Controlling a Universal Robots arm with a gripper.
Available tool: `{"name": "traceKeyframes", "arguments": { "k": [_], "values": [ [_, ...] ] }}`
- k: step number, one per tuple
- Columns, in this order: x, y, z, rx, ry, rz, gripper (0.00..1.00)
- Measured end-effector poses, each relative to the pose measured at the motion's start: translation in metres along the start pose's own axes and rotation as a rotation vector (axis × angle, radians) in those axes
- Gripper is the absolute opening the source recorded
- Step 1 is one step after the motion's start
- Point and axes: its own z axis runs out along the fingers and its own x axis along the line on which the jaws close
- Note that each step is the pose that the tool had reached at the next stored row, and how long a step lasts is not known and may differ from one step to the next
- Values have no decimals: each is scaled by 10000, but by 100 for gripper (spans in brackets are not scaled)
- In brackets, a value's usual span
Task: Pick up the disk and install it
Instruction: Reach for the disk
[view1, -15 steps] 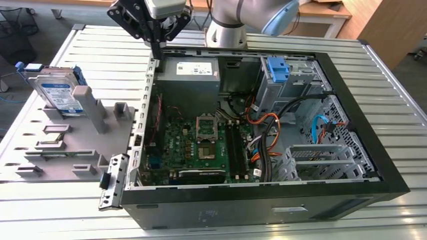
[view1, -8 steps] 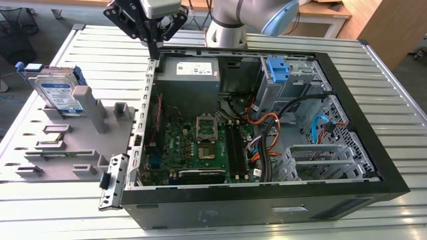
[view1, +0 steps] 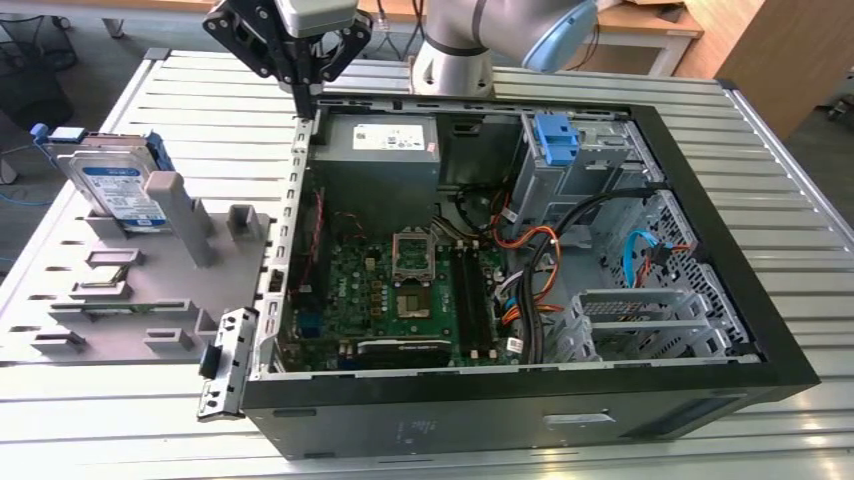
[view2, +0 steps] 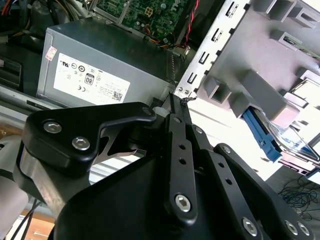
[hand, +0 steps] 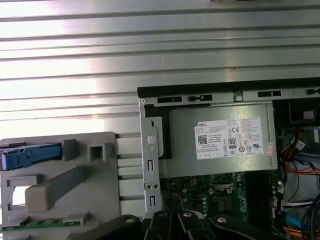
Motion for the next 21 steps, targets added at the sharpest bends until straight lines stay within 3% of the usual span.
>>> {"name": "traceKeyframes", "arguments": {
  "k": [6,10,21],
  "values": [
    [1,0,0,1,9,1,11],
    [1,0,0,8,106,5,11],
    [22,-2,0,10,122,6,11]
  ]
}}
